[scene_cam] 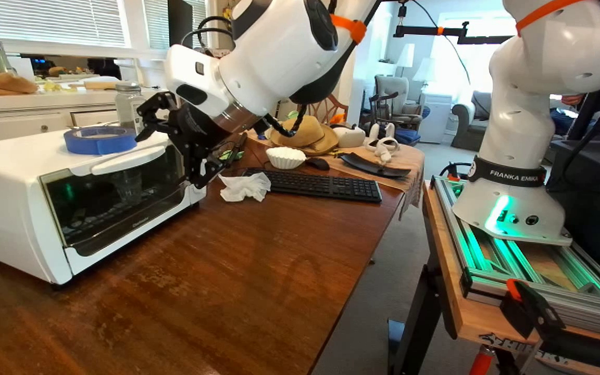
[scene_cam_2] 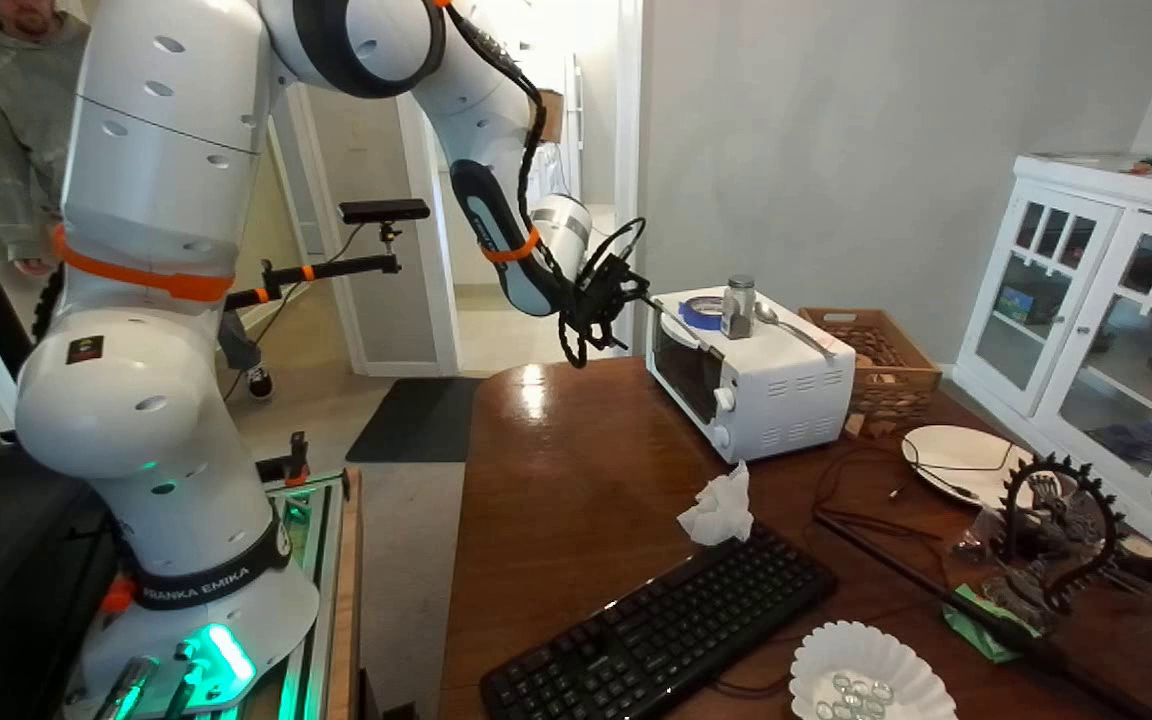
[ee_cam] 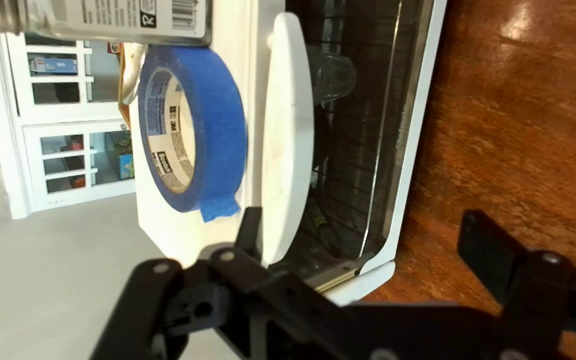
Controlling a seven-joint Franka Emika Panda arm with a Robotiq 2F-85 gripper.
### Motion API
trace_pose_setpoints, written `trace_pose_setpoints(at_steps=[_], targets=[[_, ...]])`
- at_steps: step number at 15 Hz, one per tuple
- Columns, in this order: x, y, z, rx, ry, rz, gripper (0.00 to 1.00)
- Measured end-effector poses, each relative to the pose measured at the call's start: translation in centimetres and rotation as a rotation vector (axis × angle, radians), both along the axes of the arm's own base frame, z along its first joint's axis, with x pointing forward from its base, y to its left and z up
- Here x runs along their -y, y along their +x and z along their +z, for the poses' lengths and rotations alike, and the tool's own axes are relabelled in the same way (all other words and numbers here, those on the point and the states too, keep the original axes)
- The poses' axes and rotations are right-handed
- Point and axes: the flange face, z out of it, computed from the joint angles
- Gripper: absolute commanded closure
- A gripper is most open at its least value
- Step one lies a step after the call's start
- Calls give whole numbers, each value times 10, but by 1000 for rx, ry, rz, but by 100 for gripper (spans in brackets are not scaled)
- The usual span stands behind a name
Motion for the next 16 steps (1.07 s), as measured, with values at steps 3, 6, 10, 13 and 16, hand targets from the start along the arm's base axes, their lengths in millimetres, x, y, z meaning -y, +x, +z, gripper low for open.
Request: trace_pose_setpoints(at_steps=[3,6,10,13,16], targets=[[-10,11,0,-21,19,43,0],[-19,22,-5,-37,22,74,0],[-21,32,-13,-48,23,76,0],[-18,35,-17,-61,24,68,0],[-15,39,-23,-78,33,65,0]])
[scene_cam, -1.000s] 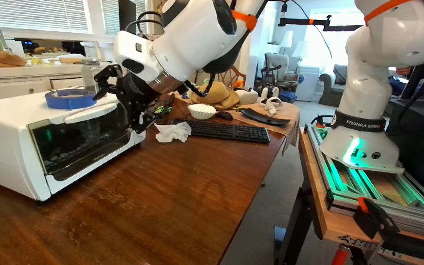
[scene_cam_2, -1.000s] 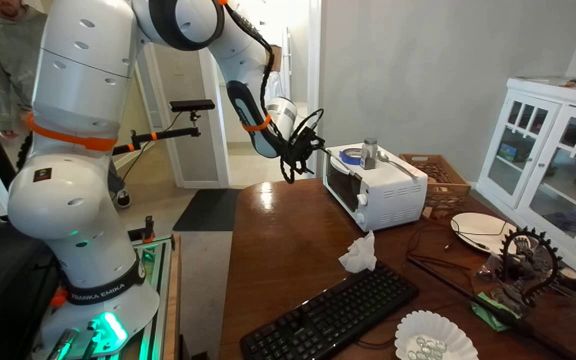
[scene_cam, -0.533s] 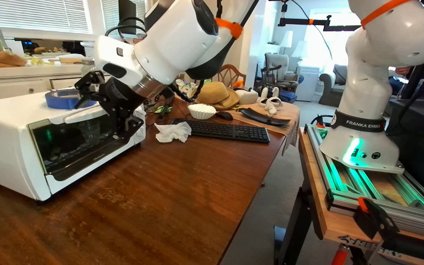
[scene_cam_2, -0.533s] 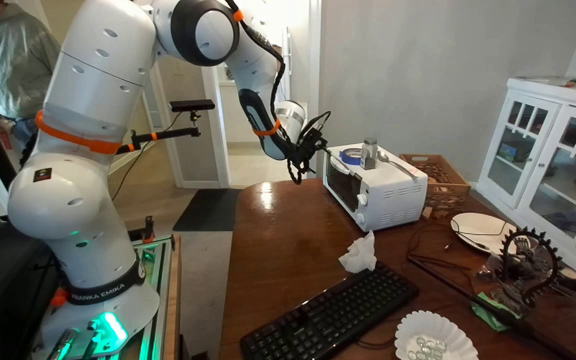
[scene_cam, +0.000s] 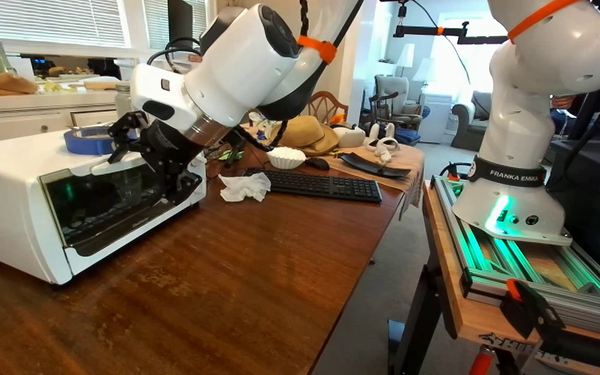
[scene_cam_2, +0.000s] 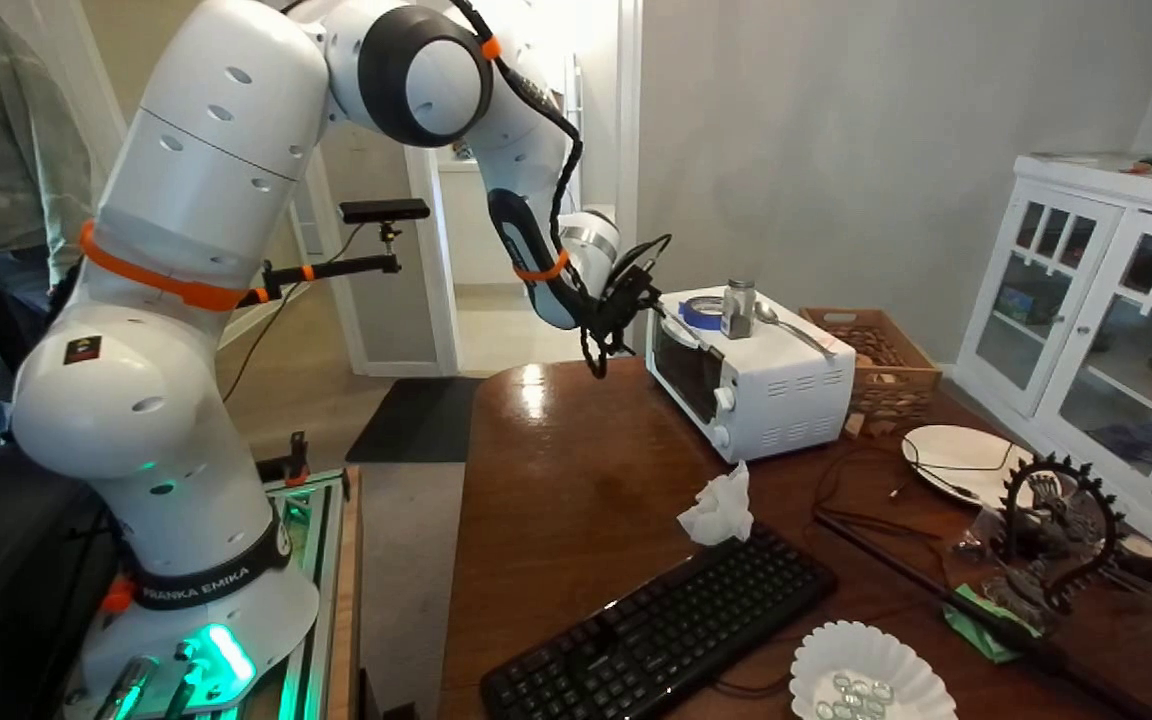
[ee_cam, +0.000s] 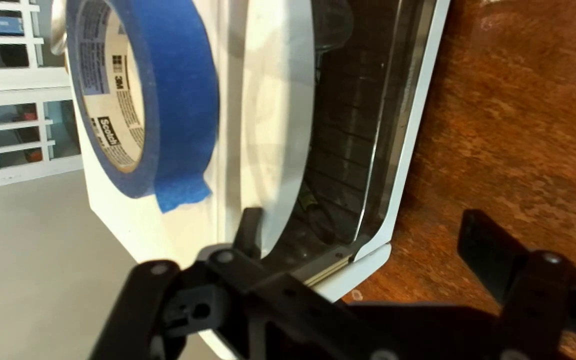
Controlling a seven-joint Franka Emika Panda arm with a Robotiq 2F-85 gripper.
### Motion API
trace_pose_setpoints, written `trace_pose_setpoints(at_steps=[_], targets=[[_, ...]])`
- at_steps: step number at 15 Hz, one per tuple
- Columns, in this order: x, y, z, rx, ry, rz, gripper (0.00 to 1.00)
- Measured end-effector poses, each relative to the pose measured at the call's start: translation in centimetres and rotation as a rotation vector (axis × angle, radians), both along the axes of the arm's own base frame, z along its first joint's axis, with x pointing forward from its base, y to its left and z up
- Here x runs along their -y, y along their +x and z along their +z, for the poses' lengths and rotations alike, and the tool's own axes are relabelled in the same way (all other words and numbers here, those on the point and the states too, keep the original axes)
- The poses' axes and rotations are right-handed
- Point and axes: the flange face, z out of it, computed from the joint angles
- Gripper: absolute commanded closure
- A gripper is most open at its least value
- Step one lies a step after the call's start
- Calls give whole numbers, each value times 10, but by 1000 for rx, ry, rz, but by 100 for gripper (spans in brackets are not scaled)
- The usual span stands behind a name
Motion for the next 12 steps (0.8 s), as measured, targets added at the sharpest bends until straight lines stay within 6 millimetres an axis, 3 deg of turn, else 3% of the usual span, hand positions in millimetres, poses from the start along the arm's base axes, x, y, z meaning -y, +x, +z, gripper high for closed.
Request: trace_pose_setpoints(at_steps=[12], targets=[[0,27,2,-58,-3,-2,0]])
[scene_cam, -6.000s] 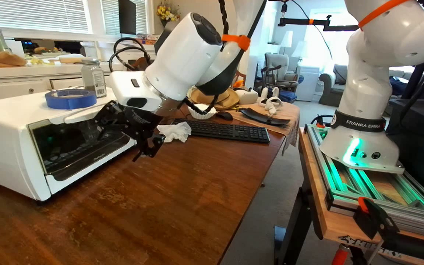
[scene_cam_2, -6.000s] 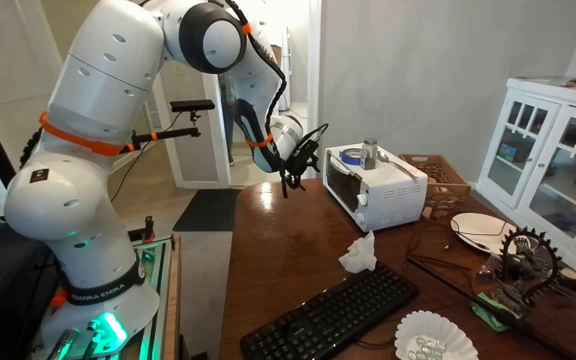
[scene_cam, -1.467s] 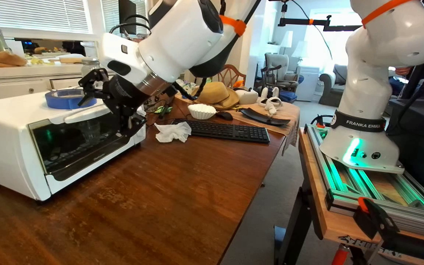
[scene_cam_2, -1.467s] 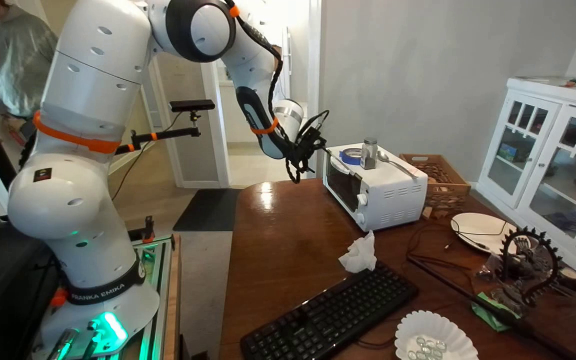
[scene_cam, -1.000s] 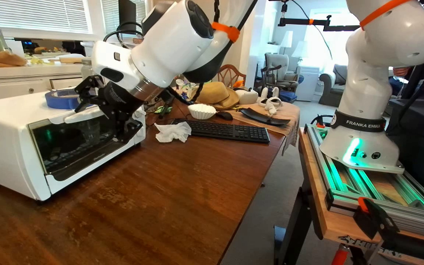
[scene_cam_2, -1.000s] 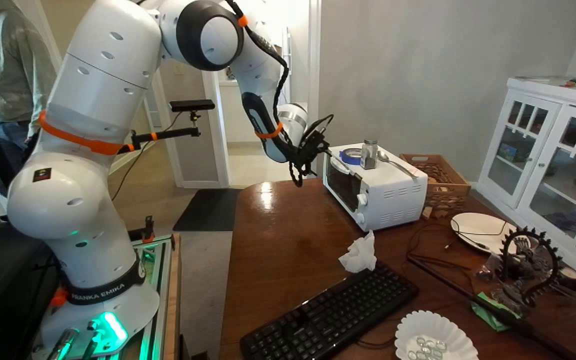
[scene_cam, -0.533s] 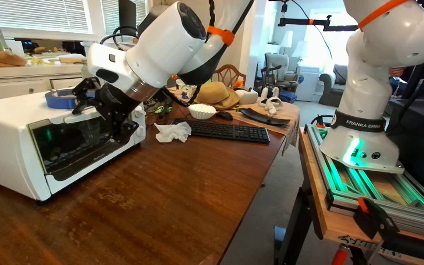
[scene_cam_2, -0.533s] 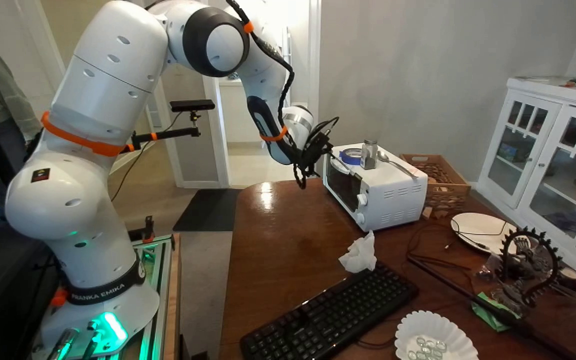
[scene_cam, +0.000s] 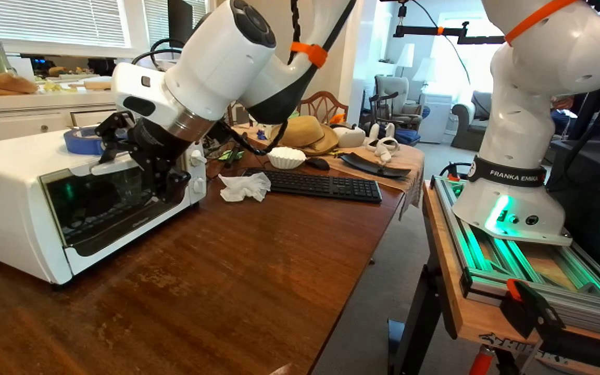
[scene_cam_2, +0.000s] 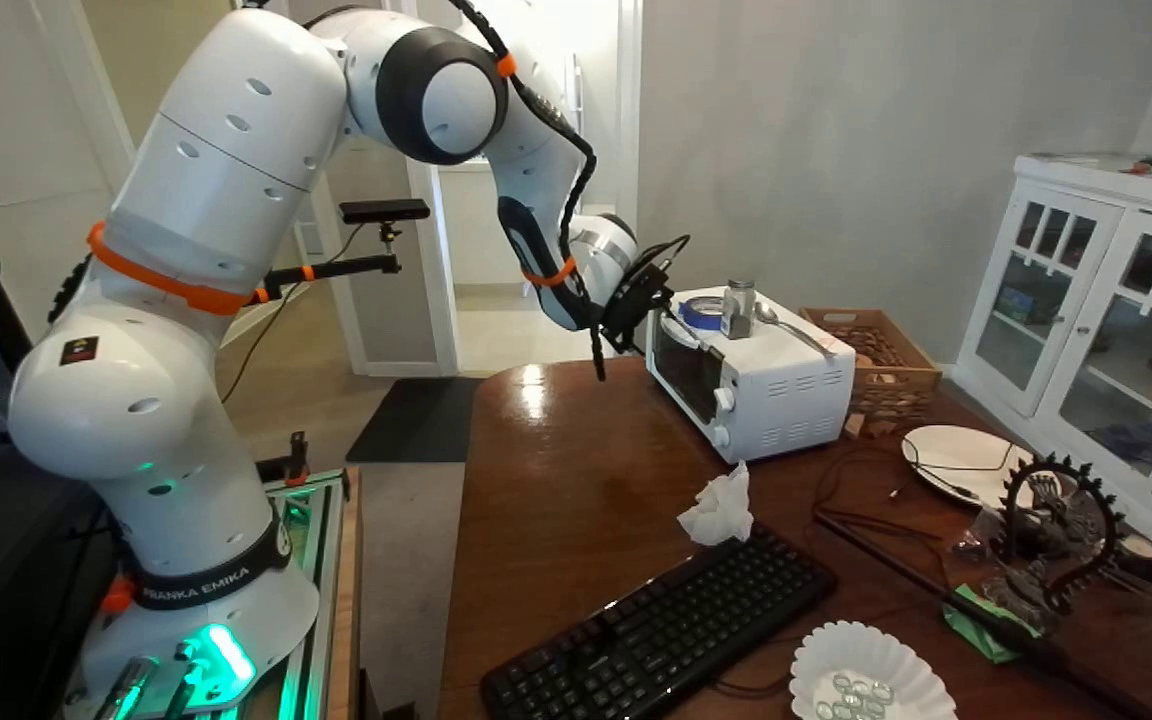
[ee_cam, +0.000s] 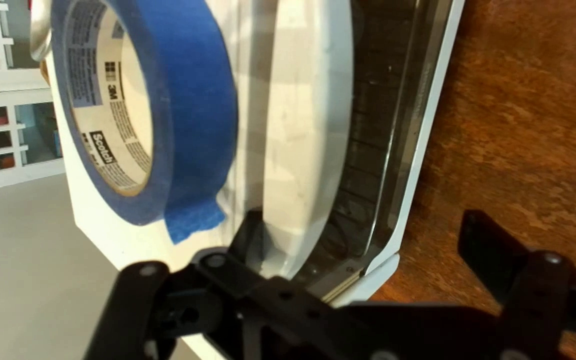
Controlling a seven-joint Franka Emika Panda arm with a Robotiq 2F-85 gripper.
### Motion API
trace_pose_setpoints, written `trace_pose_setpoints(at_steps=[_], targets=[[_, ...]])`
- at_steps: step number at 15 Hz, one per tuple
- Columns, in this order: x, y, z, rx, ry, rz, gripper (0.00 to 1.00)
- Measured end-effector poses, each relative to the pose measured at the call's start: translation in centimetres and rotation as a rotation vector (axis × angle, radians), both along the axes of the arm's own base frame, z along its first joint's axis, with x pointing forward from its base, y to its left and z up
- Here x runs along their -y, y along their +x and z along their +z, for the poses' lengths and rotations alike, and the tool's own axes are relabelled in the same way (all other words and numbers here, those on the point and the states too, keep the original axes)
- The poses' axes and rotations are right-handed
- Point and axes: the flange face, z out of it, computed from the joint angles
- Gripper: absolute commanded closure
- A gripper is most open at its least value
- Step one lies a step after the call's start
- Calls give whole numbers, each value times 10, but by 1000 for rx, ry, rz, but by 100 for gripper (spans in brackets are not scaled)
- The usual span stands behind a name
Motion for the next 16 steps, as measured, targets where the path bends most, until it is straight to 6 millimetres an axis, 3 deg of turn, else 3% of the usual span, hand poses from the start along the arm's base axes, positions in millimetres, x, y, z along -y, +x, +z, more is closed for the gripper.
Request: trace_pose_setpoints(at_steps=[6,10,16], targets=[[3,1,11,-100,-3,25,0],[4,-12,14,-157,-13,42,0],[2,-33,2,-205,-26,56,0]])
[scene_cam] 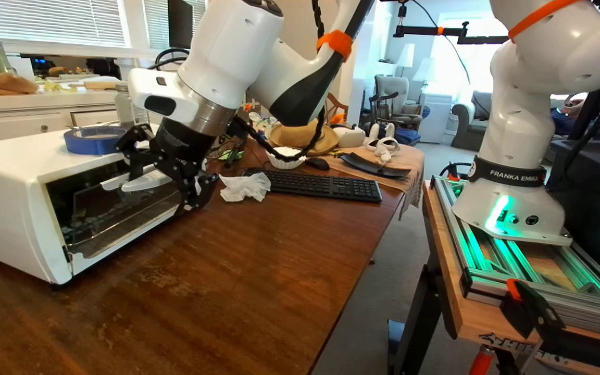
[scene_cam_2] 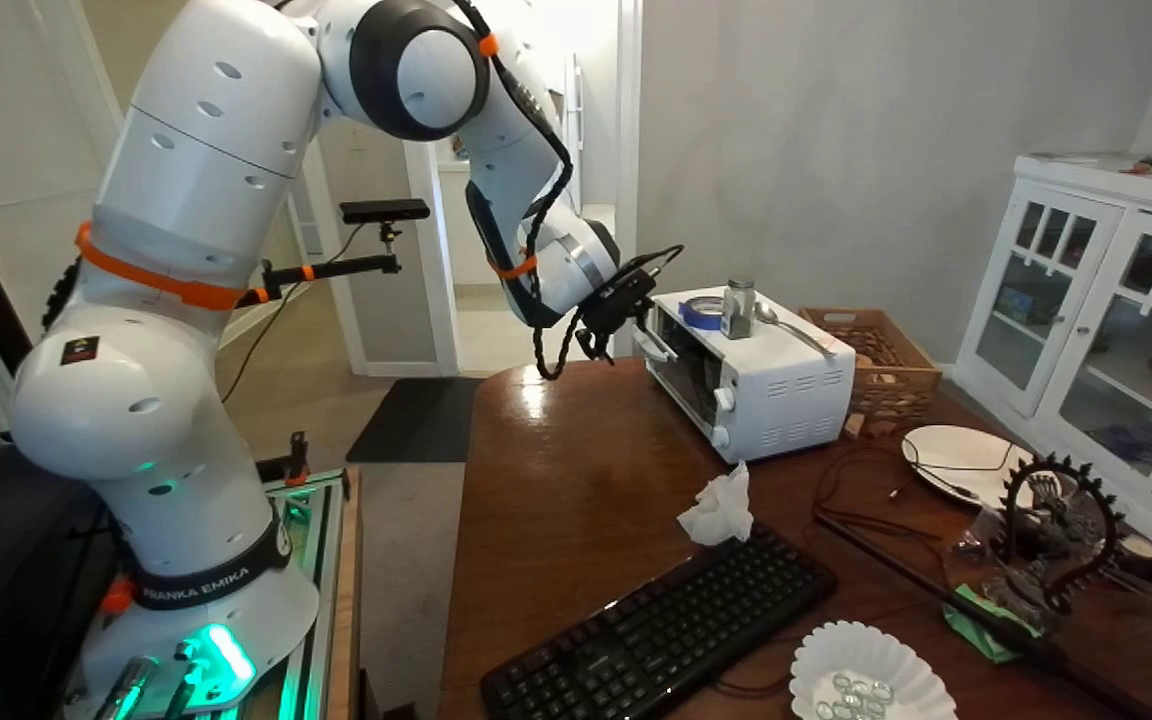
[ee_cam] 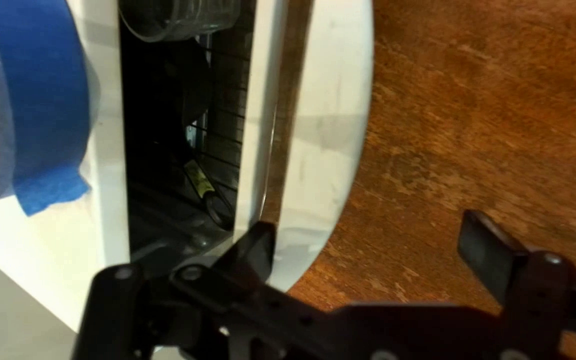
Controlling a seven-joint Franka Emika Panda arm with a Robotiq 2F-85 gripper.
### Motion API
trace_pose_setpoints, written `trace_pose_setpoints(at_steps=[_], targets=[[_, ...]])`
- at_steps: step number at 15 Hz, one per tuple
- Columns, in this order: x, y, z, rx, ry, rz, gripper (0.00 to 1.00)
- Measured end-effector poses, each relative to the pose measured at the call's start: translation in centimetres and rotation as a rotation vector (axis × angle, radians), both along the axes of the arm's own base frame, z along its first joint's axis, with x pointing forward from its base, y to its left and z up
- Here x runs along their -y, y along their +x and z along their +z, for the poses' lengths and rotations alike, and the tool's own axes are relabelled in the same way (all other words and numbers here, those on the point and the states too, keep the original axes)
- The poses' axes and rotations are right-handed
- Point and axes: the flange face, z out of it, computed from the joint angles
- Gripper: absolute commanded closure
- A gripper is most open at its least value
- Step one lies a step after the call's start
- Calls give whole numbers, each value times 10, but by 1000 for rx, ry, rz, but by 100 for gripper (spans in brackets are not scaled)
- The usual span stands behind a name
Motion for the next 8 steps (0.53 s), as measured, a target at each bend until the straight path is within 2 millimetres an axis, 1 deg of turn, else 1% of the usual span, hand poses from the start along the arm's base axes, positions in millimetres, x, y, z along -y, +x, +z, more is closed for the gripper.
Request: trace_pose_setpoints(at_steps=[5,8], targets=[[-2,-6,-2,-28,12,-26,0],[-5,-18,-7,-69,23,-58,0]])
